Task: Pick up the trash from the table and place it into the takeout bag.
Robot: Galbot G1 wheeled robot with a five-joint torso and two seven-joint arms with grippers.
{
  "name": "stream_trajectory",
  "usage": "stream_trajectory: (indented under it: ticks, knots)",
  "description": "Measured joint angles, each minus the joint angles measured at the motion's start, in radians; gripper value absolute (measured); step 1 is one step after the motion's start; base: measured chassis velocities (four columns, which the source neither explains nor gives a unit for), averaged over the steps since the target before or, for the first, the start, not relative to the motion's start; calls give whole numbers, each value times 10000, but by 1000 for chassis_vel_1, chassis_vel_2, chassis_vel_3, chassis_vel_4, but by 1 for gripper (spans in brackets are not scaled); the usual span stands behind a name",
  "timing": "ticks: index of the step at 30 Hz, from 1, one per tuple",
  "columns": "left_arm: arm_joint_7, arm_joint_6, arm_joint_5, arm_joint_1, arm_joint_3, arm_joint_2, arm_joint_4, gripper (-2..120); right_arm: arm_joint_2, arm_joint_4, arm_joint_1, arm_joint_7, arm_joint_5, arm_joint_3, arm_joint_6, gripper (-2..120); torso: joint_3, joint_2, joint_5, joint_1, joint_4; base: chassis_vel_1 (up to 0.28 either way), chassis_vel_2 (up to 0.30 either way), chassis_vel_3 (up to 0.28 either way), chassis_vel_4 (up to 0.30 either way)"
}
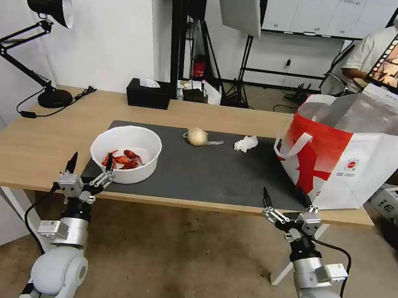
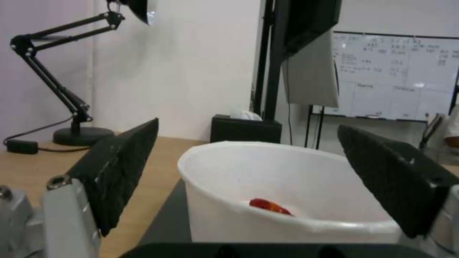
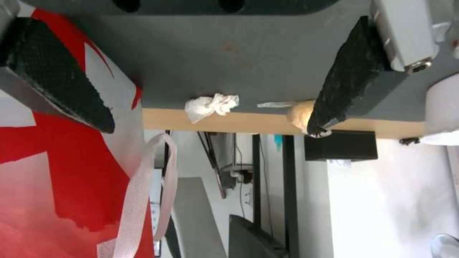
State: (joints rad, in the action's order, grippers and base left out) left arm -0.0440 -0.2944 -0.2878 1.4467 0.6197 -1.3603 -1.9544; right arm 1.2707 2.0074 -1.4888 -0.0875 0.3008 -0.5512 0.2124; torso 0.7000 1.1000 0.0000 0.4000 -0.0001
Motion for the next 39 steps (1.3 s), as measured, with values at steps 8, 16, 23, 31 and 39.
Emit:
stream_trajectory:
  ticks: [8, 16, 23, 31, 39]
  knots:
    - [470, -327, 106, 392, 184, 7, 58, 100, -244, -283, 688, 593, 199, 346, -402, 100, 0, 0, 0, 0, 1, 0, 0, 0, 0]
    - [662, -426, 219, 441, 5, 5, 135, 100, -663, -964, 1947, 1586, 1041, 1182, -1310, 100, 1, -1, 0, 0, 1, 0, 0, 0, 0]
    - [671, -482, 401, 410, -129, -57, 182, 100, -892, -1992, 3427, 2152, 1635, 2043, -1875, 100, 1, -1, 2, 0, 3, 0, 0, 0, 0]
    - [672, -554, 597, 340, -300, -210, 302, 100, -1087, -3210, 5094, 2818, 1946, 2939, -2500, 100, 2, -1, -1, 1, 2, 0, 0, 0, 0]
    - [671, -604, 677, 259, -458, -323, 397, 100, -1175, -4121, 6337, 3463, 2275, 3715, -3100, 100, 2, -2, 0, 1, 1, 0, 0, 0, 0]
